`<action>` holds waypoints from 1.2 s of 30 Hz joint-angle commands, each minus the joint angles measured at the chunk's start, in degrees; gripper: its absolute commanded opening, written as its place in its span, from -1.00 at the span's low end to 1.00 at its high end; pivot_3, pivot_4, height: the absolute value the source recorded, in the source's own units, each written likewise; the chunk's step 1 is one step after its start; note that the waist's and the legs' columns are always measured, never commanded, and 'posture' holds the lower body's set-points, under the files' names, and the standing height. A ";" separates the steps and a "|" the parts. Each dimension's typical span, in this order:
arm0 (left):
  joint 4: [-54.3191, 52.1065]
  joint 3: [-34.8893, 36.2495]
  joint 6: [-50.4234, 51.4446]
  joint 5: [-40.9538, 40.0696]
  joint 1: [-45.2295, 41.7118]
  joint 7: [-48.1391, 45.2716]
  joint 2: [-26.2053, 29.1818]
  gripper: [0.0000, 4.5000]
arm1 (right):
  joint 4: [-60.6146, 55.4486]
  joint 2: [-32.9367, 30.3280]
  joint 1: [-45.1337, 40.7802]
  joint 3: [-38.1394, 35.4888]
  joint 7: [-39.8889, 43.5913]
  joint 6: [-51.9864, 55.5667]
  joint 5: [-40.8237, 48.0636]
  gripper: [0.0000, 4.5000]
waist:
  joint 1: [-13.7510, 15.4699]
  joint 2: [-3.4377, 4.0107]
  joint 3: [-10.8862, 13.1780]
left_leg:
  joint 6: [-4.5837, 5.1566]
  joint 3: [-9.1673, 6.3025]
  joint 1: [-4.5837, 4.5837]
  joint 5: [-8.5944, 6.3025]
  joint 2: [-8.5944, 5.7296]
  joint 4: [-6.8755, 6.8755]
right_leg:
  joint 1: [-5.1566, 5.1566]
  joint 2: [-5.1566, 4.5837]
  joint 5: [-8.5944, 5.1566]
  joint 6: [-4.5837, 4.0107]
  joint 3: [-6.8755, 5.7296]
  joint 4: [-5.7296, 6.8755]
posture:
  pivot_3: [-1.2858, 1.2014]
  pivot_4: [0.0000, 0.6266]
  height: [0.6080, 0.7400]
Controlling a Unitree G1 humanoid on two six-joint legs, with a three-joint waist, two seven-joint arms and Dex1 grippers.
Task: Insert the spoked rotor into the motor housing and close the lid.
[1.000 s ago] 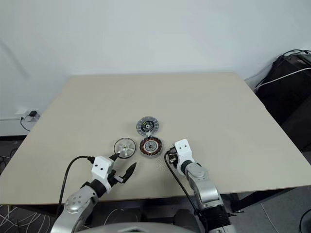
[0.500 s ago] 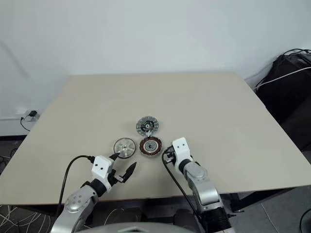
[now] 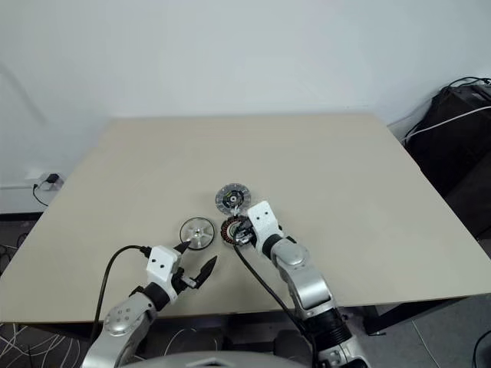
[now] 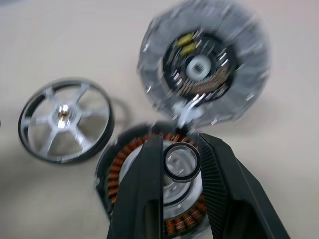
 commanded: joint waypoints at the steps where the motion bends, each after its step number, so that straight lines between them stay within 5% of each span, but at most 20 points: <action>1: -2.09 -0.18 -1.14 0.27 -0.27 0.19 -0.19 1.00 | 3.35 1.04 -2.60 0.69 0.37 -2.60 -0.57 -0.70 | -0.01 0.00 0.00 | 0.00 0.00 0.00 0.00 0.00 0.00 | 0.00 0.02 0.00 0.00 0.00 0.00 | 0.03 -1.00 1.00; 24: -1.85 -0.22 -1.72 0.13 -0.14 0.63 -0.30 1.00 | 15.26 3.04 -6.96 0.40 2.00 -6.17 -0.72 -0.70 | -0.29 0.02 0.00 | -0.01 -0.02 0.00 0.01 0.00 0.00 | -0.01 0.20 0.02 -0.02 0.01 0.01 | 0.03 -1.00 1.00; 30: -1.82 -0.34 -1.64 0.04 -0.24 0.78 -0.40 1.00 | 12.63 2.94 -6.19 0.42 1.81 -6.17 -0.91 0.17 | -0.43 0.02 0.00 | -0.01 -0.04 0.00 0.01 0.00 -0.01 | -0.01 0.20 0.02 -0.02 0.00 0.02 | 0.03 -1.00 1.00; 33: -1.64 -0.32 -1.67 0.05 -0.34 0.82 -0.41 1.00 | 7.83 2.58 -5.13 -0.22 2.90 -5.33 0.60 0.17 | -0.40 0.03 0.01 | -0.01 -0.04 0.00 0.01 -0.03 0.00 | 0.00 0.18 0.02 -0.02 0.00 0.02 | 0.03 -1.00 1.00; 36: -1.53 -0.37 -1.67 0.03 -0.42 0.80 -0.40 1.00 | 3.23 2.46 -4.17 -0.76 3.34 -3.83 1.84 -0.12 | -0.51 0.05 0.02 | -0.02 -0.05 0.00 0.01 -0.02 -0.01 | -0.02 0.13 0.01 -0.01 0.02 0.02 | 0.03 -1.00 1.00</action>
